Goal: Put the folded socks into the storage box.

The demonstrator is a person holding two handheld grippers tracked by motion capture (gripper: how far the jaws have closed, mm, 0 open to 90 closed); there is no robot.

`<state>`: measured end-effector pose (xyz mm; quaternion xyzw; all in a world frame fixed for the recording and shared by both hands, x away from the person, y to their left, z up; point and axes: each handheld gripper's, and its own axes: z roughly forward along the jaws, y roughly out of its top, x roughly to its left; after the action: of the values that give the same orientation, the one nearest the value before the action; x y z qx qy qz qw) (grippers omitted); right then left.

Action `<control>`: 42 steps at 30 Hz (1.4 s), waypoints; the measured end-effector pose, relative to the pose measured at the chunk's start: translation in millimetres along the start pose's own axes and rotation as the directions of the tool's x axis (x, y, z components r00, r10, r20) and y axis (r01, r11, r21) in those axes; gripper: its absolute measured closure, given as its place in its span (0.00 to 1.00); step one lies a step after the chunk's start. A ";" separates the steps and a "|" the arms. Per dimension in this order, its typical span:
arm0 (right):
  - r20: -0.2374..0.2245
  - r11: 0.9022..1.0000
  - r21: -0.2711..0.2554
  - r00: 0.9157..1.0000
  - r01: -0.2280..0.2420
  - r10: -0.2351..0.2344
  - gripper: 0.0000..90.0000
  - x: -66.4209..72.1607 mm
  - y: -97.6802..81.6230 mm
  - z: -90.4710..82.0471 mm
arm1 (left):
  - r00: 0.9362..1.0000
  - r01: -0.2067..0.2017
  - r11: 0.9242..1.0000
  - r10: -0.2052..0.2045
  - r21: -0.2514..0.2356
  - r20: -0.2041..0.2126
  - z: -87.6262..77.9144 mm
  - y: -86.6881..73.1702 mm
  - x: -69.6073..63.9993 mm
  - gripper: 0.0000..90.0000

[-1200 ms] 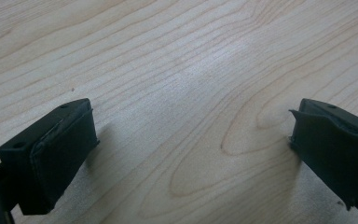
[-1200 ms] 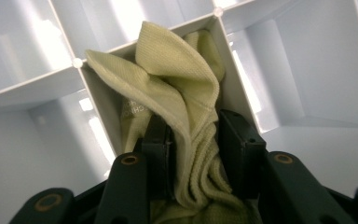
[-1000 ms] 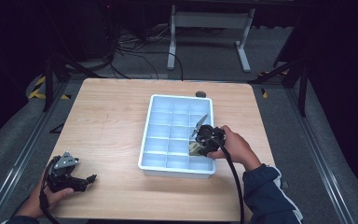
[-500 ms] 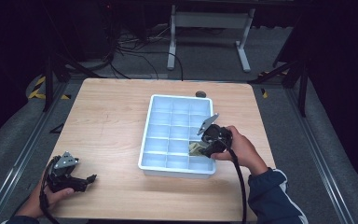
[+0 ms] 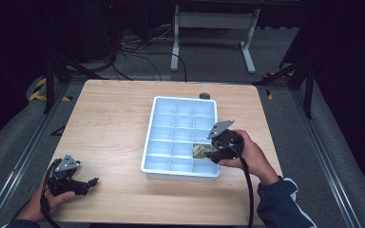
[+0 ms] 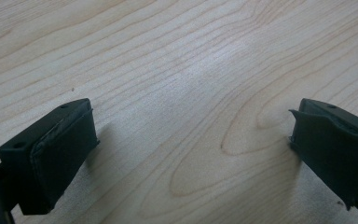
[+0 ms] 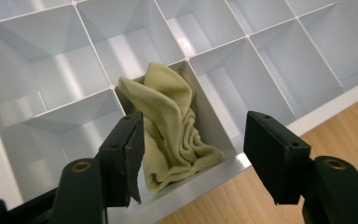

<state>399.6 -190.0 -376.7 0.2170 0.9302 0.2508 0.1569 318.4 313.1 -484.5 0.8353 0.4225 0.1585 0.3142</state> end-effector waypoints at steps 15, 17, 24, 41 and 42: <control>0.069 0.997 -0.078 0.997 -0.022 0.027 0.42 5.6 -25.9 -27.6 | 1.000 0.004 1.000 -0.004 -0.006 -0.004 0.4 -0.4 -0.4 0.01; 0.082 0.996 -0.087 0.996 -0.024 0.031 0.42 5.9 -30.9 -31.1 | 1.000 0.004 1.000 -0.004 -0.003 -0.002 0.1 -0.3 -0.4 0.01; 0.109 0.990 -0.130 0.992 -0.049 0.064 0.42 8.6 -54.5 -41.7 | 1.000 0.006 1.000 -0.006 -0.001 0.002 0.0 -0.3 -0.5 0.00; 0.123 0.983 -0.158 0.986 -0.092 0.112 0.41 16.6 -98.5 -36.3 | 1.000 0.009 1.000 -0.009 -0.001 0.001 -0.2 -0.5 -0.7 0.00; 0.122 0.983 -0.157 0.986 -0.093 0.113 0.41 17.0 -101.7 -34.7 | 1.000 0.007 1.000 -0.007 -0.008 -0.004 0.3 -0.7 -0.7 0.00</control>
<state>338.2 -275.0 -405.6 0.2685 0.8839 0.3134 0.2202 317.7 312.8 -485.2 0.8321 0.4256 0.1608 0.3172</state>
